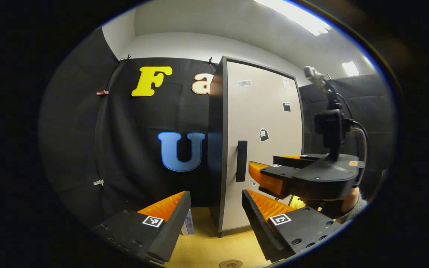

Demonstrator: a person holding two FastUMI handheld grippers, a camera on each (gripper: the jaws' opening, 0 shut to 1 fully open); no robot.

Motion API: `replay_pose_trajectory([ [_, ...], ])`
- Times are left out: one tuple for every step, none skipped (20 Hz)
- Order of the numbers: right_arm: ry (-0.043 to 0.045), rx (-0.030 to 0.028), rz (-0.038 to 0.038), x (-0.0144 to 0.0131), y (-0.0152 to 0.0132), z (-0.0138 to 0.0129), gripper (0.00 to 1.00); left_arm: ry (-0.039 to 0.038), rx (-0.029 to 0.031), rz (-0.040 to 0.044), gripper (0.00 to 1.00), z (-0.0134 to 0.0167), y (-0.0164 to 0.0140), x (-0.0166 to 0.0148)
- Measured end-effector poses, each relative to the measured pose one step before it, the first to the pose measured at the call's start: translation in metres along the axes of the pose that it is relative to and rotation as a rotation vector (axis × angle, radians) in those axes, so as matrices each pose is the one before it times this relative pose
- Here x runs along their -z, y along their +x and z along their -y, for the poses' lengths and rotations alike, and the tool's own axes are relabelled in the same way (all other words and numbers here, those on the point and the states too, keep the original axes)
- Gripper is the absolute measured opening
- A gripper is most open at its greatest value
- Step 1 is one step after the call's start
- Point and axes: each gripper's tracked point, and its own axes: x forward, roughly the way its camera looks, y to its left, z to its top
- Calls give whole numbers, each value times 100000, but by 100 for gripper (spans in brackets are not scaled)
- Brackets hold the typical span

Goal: Open the cabinet door with the right hand, grasp the bottle in the cabinet with the left hand and place it on the coaster, then close the cabinet door with the right hand.

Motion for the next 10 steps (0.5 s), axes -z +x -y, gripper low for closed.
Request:
replay_pose_trajectory([
  [7, 513, -741, 394, 974, -174, 98, -367, 43, -458, 88, -399, 112, 266],
  [-159, 474, -939, 358, 700, -134, 97, 374, -149, -220, 88, -508, 134, 126],
  [-246, 379, 6, 190, 802, -173, 96, 814, -803, 59, 88, -622, 211, 202],
  [-171, 1197, 53, 148, 849, 52, 96, 925, -1118, -120, 88, -777, 73, 133],
  [11, 1342, -57, 200, 709, 104, 96, 880, -1140, -542, 88, -821, 126, 62],
  [283, 1034, 324, 150, 682, -74, 96, 334, -911, -311, 88, -560, 152, 70],
  [437, 624, 535, -14, 748, -65, 96, 102, -481, -247, 88, -502, 147, 200],
  [385, 383, 735, -1, 807, -124, 96, -35, -245, -344, 88, -362, 74, 177],
  [6, 1455, 543, 33, 643, 118, 96, 101, 51, -471, 88, -300, 159, 254],
  [-61, 1445, 254, 116, 624, 154, 94, 329, -174, -315, 88, -341, 111, 114],
])
